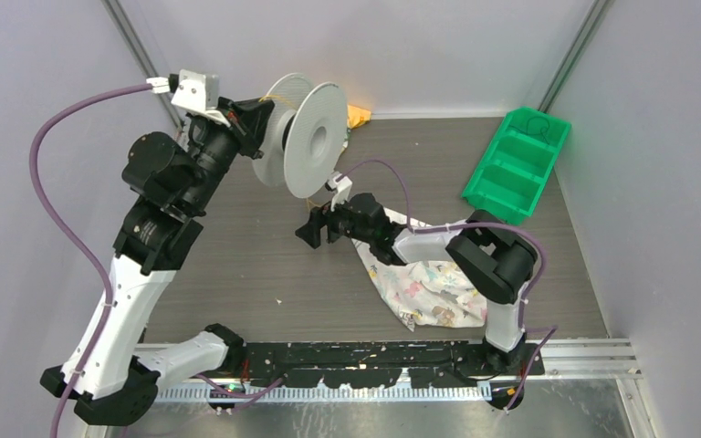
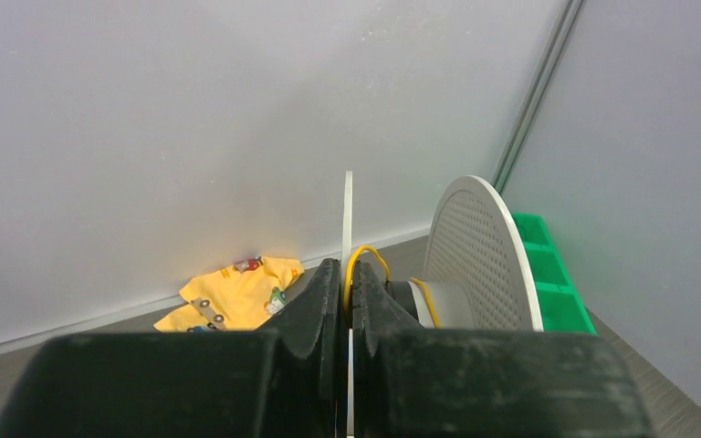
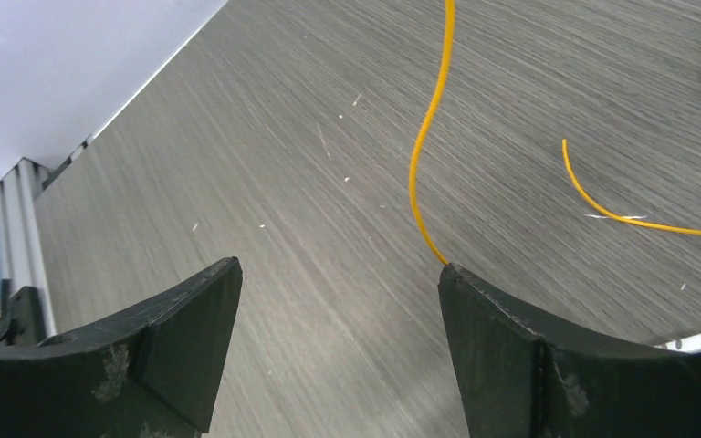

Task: Wrap the cables

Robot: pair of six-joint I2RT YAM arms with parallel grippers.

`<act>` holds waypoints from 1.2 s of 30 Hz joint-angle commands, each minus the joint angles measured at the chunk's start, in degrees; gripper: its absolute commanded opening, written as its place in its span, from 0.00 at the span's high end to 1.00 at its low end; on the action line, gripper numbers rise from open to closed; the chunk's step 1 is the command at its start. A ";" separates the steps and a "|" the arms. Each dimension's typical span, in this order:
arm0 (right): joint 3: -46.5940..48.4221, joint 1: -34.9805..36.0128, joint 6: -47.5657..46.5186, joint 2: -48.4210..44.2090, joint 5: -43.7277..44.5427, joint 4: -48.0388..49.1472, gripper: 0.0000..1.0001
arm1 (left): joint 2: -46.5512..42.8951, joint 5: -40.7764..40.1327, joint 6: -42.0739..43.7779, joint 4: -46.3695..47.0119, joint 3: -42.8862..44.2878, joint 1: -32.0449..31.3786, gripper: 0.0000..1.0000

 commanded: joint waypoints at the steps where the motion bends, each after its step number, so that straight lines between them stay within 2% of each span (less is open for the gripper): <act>1: 3.97 0.05 -1.51 3.57 3.07 4.59 0.16 | -2.49 -1.08 0.02 4.51 3.93 0.36 1.00; 6: 5.38 0.01 0.18 7.12 3.17 5.20 0.19 | -2.66 -1.50 0.61 4.34 4.10 0.36 1.00; 13: 4.57 -0.01 0.28 6.81 3.28 5.26 0.20 | -3.09 -2.25 1.52 4.27 3.70 0.36 1.00; 18: 4.86 -0.21 -0.26 6.13 7.31 5.87 0.19 | -2.92 -2.08 1.83 3.71 3.80 0.36 1.00; 22: 8.15 -0.87 -0.64 7.82 6.87 3.57 0.18 | -3.02 -1.88 1.74 4.34 3.42 0.36 1.00; 24: 9.88 -1.14 -0.65 8.57 5.53 2.29 0.21 | -3.06 -2.11 1.74 4.45 3.38 0.36 1.00; 25: 10.50 -1.21 -0.37 8.88 4.94 1.78 0.26 | -3.10 -2.21 1.79 4.50 3.27 0.37 1.00; 26: 10.99 -1.24 -0.11 9.02 4.25 1.23 0.36 | -3.10 -2.37 1.87 4.58 3.21 0.36 1.00; 28: 11.43 -1.39 0.53 9.01 3.68 0.08 0.66 | -3.12 -2.85 1.99 4.78 3.01 0.36 1.00; 29: 11.22 -1.40 0.90 8.93 3.73 -0.39 0.84 | -3.04 -3.03 2.15 4.78 2.92 0.36 1.00; 30: 10.85 -1.37 1.37 8.68 3.99 -0.88 0.96 | -2.88 -3.56 2.26 4.83 2.83 0.36 1.00; 31: 10.32 -1.36 1.78 8.27 4.30 -1.49 0.99 | -2.69 -4.22 2.27 4.82 2.78 0.36 1.00; 36: 6.48 -1.32 5.24 3.83 0.31 -5.73 0.99 | -0.54 -11.15 1.37 6.01 1.76 0.36 1.00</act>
